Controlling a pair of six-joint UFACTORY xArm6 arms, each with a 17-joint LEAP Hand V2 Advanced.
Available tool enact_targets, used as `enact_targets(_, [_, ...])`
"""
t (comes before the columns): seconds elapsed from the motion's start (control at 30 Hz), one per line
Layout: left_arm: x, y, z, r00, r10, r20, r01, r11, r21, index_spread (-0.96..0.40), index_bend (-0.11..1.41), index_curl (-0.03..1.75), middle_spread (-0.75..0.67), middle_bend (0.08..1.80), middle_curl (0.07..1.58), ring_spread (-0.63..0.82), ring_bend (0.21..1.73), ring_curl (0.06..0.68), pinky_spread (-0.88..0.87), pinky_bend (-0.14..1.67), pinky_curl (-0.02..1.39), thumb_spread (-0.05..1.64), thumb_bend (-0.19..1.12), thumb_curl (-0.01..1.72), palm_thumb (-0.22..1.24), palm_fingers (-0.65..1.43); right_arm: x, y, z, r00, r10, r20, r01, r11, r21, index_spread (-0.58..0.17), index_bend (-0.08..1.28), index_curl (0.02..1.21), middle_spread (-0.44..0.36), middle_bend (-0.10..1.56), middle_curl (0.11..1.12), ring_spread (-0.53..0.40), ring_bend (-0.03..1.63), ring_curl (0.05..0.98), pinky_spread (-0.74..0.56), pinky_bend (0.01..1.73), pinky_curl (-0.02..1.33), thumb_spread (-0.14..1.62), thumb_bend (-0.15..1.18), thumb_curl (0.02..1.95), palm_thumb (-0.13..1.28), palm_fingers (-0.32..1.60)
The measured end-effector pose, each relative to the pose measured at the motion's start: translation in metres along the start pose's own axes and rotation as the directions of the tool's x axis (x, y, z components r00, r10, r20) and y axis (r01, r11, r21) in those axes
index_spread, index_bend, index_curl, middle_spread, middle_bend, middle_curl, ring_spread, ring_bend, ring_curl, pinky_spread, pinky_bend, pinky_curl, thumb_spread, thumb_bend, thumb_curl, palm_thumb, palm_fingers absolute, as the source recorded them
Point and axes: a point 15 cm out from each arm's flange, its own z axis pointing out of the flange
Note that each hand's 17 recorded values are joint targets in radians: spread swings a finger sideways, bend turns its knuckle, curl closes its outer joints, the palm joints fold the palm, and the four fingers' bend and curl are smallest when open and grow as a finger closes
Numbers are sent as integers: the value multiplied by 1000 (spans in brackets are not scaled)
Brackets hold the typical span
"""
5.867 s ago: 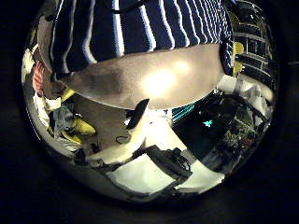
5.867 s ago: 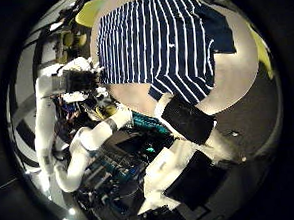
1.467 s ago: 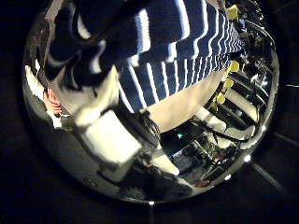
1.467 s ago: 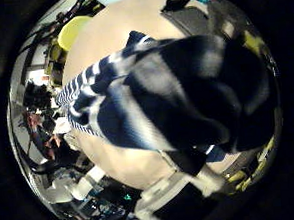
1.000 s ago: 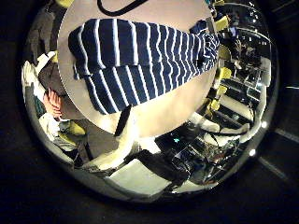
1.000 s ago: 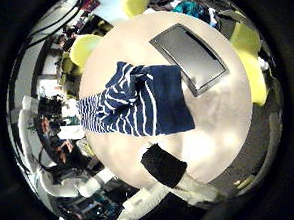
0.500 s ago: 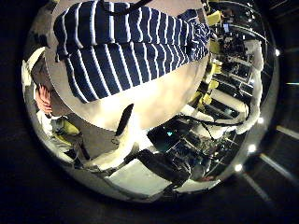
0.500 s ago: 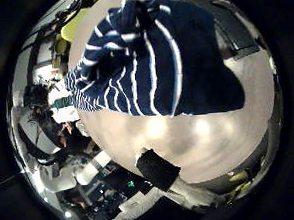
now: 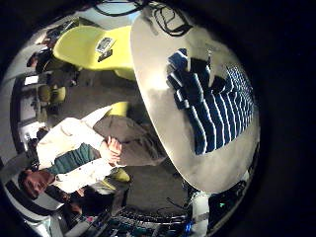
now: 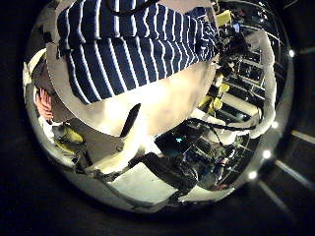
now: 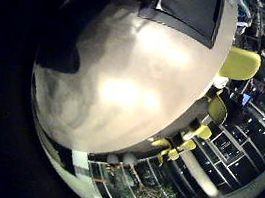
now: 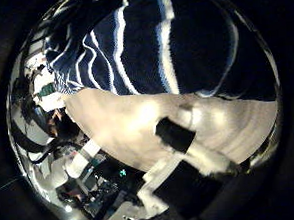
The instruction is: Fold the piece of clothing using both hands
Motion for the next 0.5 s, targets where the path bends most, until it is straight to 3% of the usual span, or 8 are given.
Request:
enact_targets(0.07, [5,0,0,1000,6,-3,-6,1000,0,-87,177,442,126,187,404,-8,847,324,-5,529,550,1094,-23,327,386,129,0,2,1,1000,1,1,-1,1000,-8,-369,204,325,-267,420,389,-176,846,310,177,614,349,1023,1,403,679,620])
enact_targets(0.1, [7,0,0,1000,9,-5,-9,1000,0,-87,177,436,122,186,400,-8,844,322,-4,526,545,1094,-23,326,386,132,1,2,1,1000,-1,2,1,1000,-8,-388,200,317,-312,500,415,-224,908,316,3,713,344,1018,2,418,719,951])
enact_targets(0.13, [9,1,0,1000,12,-5,-12,1000,0,-87,175,432,120,185,396,-8,846,321,-3,523,541,1094,-23,326,386,135,2,2,1,1000,0,3,0,1000,-8,-391,195,319,-322,503,418,-235,911,319,-33,721,342,1016,-2,421,724,951])
enact_targets(0.2, [11,5,3,1000,13,-8,-13,1000,-7,-86,173,424,118,186,392,-16,841,317,-3,523,535,1094,-23,325,386,143,3,3,1,1000,2,3,-2,1000,-7,-425,342,409,-304,675,504,-245,999,388,-226,844,407,1012,15,451,807,1334])
enact_targets(0.3, [17,15,9,1000,22,-14,-23,1000,-22,-86,175,416,110,187,386,-21,836,314,-2,520,526,1098,-22,325,387,151,8,10,-2,1000,13,7,-13,1000,-4,-428,544,516,-268,818,579,-243,1072,442,-278,973,476,1006,26,482,888,1391])
enact_targets(0.5, [30,34,21,999,39,-26,-40,998,-46,-91,183,408,95,186,377,-24,826,309,-1,507,511,1125,-22,316,369,170,46,51,4,996,77,50,-76,997,-19,-399,804,668,-224,1042,691,-237,1230,526,-270,1165,580,1029,52,545,1004,1247])
